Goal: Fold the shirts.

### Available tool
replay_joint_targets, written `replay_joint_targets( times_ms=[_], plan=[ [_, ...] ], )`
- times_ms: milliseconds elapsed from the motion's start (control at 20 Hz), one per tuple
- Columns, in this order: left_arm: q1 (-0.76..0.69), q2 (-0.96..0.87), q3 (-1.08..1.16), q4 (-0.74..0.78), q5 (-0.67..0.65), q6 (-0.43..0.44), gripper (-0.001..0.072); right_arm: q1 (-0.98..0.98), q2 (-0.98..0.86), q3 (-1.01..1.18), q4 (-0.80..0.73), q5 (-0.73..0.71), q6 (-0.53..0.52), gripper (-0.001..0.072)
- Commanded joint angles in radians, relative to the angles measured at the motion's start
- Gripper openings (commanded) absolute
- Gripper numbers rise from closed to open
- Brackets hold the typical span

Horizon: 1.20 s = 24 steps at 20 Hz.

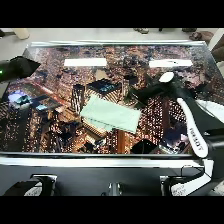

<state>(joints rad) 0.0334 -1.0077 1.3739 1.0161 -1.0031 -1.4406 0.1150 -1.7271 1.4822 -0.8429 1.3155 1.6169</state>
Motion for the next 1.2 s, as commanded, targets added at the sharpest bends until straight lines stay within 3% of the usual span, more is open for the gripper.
replay_joint_targets(
  times_ms=[0, 150, 300, 350, 400, 450, 550, 600, 900, 1150],
  plan=[
    [0.009, 0.011, -0.019, 0.05, -0.026, -0.013, 0.0026, -0.095, 0.059, -0.121, -0.385, 0.184, 0.099, 0.0629],
    [0.009, 0.012, -0.032, 0.05, -0.026, -0.035, 0.0025, -0.027, 0.058, -0.308, -0.106, -0.072, 0.016, 0.068],
    [0.009, 0.012, -0.032, 0.05, -0.027, -0.046, 0.0026, 0.058, 0.056, -0.367, 0.007, -0.301, 0.013, 0.0667],
    [0.009, 0.012, -0.032, 0.05, -0.027, -0.051, 0.0025, 0.072, 0.056, -0.366, 0.042, -0.325, 0.011, 0.0549],
    [0.009, 0.012, -0.032, 0.05, -0.027, -0.053, 0.0025, 0.072, 0.056, -0.355, 0.088, -0.328, 0.003, 0.0214],
    [0.009, 0.011, -0.032, 0.05, -0.027, -0.053, 0.0026, 0.055, 0.059, -0.33, 0.128, -0.314, 0.0, 0.0037],
    [0.009, 0.011, -0.032, 0.05, -0.026, -0.053, 0.0025, -0.03, 0.087, -0.222, 0.191, -0.216, -0.101, 0.0025],
    [0.009, 0.011, -0.032, 0.05, -0.026, -0.052, 0.0026, -0.091, 0.109, -0.151, 0.184, -0.153, -0.1, 0.0025],
    [0.009, 0.012, -0.034, 0.051, -0.026, -0.052, 0.0026, -0.615, 0.209, 0.245, 0.052, 0.111, 0.024, 0.0026],
    [0.009, 0.012, -0.035, 0.05, -0.026, -0.051, 0.0026, -0.969, 0.211, 0.345, 0.042, 0.206, 0.081, 0.0027]
  ],
)
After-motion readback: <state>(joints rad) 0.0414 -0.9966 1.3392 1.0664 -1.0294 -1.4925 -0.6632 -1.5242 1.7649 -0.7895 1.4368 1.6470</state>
